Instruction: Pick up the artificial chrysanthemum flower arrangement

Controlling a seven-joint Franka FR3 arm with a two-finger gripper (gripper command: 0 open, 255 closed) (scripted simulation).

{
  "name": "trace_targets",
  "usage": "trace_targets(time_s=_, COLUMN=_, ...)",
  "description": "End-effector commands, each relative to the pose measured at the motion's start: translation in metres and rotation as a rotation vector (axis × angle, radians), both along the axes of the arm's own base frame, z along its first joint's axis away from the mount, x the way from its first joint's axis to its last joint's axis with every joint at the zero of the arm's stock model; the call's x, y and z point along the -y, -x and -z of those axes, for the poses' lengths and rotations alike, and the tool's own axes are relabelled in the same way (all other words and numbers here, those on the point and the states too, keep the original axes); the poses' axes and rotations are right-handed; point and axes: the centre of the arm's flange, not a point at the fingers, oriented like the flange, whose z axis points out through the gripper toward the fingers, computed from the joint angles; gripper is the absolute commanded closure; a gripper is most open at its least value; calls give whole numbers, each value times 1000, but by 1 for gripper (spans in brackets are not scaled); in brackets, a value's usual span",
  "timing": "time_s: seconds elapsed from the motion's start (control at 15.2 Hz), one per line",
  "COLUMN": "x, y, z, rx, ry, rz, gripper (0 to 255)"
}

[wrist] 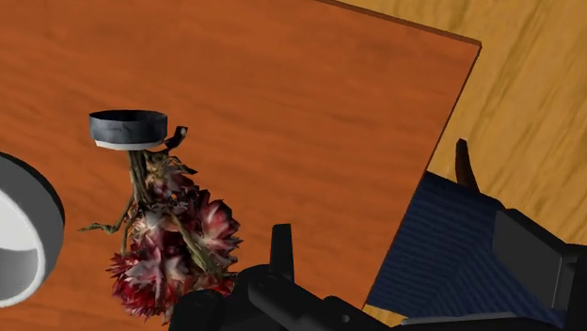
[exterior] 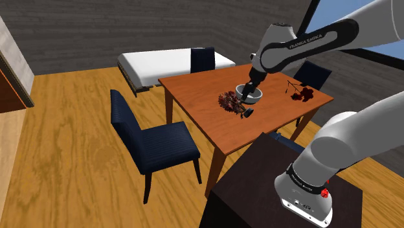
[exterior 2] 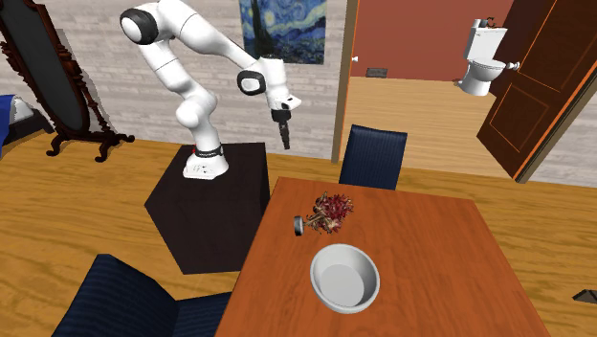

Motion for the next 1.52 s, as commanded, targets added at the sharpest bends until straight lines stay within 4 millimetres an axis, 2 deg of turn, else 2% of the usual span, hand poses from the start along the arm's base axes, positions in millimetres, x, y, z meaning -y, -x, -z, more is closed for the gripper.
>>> trace_targets(time_s=0.0, x=17, y=-6, z=21, rx=7, ry=9, rz=-1, gripper=0)
trace_targets(time_s=1.32, x=191, y=-56, z=202, rx=60, ry=86, rz=-6, gripper=0)
trace_targets(time_s=1.45, x=197, y=-59, z=214, rx=62, ry=89, rz=-6, gripper=0)
